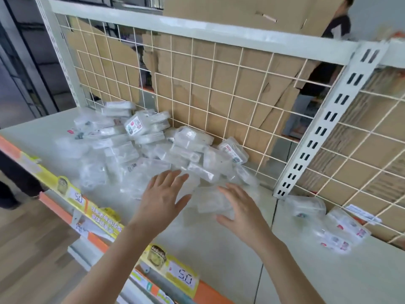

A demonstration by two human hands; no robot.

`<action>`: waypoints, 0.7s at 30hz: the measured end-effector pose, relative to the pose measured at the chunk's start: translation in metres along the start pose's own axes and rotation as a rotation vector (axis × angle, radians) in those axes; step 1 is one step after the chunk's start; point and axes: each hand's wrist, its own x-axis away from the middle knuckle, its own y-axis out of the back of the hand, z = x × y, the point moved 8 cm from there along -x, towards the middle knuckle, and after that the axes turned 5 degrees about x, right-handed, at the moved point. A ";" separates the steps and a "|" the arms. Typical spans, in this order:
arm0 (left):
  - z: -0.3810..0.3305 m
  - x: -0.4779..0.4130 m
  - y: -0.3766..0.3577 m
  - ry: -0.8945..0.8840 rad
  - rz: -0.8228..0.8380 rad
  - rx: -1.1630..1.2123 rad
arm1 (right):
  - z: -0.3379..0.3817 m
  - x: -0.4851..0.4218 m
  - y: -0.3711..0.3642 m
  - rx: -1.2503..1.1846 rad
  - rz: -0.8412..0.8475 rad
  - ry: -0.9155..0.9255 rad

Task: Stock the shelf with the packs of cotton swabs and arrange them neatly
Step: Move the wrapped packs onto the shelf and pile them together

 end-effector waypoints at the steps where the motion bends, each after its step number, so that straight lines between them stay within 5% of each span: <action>1: 0.002 -0.004 -0.003 -0.003 0.023 -0.045 | 0.002 -0.004 -0.004 0.021 0.019 0.002; 11: 0.012 -0.019 -0.014 0.013 0.126 -0.121 | 0.001 -0.022 -0.013 0.039 -0.047 0.041; 21: -0.001 -0.011 0.001 -0.038 -0.030 0.231 | -0.017 0.042 0.037 -0.103 -0.312 -0.124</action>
